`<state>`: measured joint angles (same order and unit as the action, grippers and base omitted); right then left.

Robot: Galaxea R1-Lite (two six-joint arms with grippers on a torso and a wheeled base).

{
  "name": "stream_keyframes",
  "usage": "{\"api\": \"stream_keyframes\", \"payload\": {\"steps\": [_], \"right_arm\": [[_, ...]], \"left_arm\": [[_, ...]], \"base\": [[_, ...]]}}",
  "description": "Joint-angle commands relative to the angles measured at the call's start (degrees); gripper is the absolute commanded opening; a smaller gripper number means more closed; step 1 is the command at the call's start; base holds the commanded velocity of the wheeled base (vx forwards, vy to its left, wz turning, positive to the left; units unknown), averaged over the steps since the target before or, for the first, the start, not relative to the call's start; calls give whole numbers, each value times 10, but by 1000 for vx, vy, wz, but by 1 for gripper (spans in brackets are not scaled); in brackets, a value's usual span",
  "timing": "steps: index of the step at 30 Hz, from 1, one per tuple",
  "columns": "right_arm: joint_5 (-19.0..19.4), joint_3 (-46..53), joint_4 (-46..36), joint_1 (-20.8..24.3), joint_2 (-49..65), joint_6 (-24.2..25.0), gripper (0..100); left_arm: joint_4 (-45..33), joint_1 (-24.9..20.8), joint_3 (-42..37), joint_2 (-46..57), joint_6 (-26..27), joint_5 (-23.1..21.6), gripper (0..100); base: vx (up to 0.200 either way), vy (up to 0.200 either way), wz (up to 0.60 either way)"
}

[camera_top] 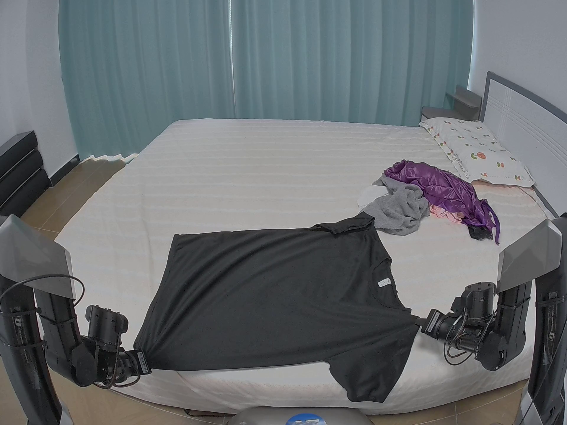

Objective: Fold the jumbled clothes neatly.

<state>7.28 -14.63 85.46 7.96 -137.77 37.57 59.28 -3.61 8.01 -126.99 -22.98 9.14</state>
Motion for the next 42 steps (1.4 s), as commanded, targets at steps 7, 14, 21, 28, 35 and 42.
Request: {"api": "stream_keyframes", "payload": {"steps": [7,14,21,28,35,42], "right_arm": [[1,8,0,7,-5,1,0],[1,16,6,22,-14,1,0],[1,17,7,35,-15,2,100],[4,48,32,36,3,2,100],[10,72,43,41,8,2,100],[33,101,43,62,14,0,100]], "left_arm": [[4,1,3,-14,0,0,0],[6,3,7,-20,-2,0,0],[6,3,9,-21,-3,-3,0],[7,3,13,-21,-7,-4,0],[7,4,17,-20,-9,-4,100],[8,12,20,-5,-10,-7,100]], "base": [[0,0,0],[0,0,0],[0,0,0],[0,0,0],[0,0,0],[0,0,0]]}}
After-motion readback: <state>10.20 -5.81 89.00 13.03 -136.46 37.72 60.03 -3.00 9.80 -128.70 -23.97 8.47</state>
